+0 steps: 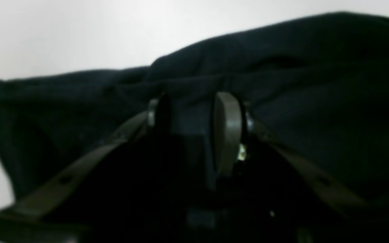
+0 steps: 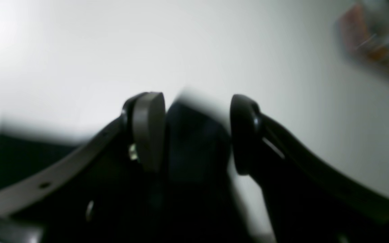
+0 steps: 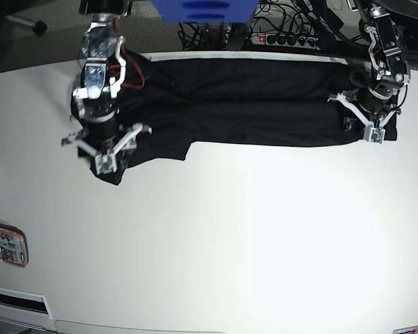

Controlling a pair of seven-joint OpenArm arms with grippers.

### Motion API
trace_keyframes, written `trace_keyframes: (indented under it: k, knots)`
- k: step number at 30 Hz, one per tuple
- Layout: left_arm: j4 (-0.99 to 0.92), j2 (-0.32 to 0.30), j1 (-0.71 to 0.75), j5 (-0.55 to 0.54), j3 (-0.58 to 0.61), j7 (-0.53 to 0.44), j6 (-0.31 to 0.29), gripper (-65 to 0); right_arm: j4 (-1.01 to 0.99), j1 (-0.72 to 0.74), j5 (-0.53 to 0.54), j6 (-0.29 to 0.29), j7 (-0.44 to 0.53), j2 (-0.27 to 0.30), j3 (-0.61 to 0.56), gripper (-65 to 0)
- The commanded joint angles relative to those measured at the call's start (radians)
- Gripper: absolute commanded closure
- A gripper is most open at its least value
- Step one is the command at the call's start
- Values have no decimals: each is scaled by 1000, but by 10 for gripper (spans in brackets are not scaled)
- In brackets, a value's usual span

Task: Fold the T-shirt properly
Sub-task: 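Grasp both ends of the folded black strip with both grippers, then drag the strip end outward with the right gripper, withdraw left gripper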

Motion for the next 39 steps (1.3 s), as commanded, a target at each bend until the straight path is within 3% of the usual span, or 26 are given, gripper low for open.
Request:
trace_keyframes:
  k: [1, 12, 15, 19, 24, 29, 39]
  knots:
    - [-13, -8, 3, 12, 0, 24, -5, -217, 14, 21, -1, -9, 38, 6, 2, -297]
    - [-124, -16, 5, 12, -6, 24, -5, -217, -227, -4, -1, -9, 47, 5, 2, -296]
    - [-125, -25, 2, 12, -6, 24, -5, -217, -301, -1, -1, -9, 95, 5, 2, -296]
    - [-224, -61, -87, 12, -3, 24, -5, -217, -414, 2, -1, -9, 104, 3, 2, -296]
    - [-478, -123, -228, 12, 2, -5, -6, -217, -502, 159, -1, -11, 112, 3, 2, -296]
    - [-655, -173, -320, 55, 95, -203, -5, -217, -592, 311, -1, -11, 136, 3, 2, -296]
    - [-718, -173, -524, 92, 220, -209, -5, -217, -694, 418, -3, -11, 150, 3, -2, -292]
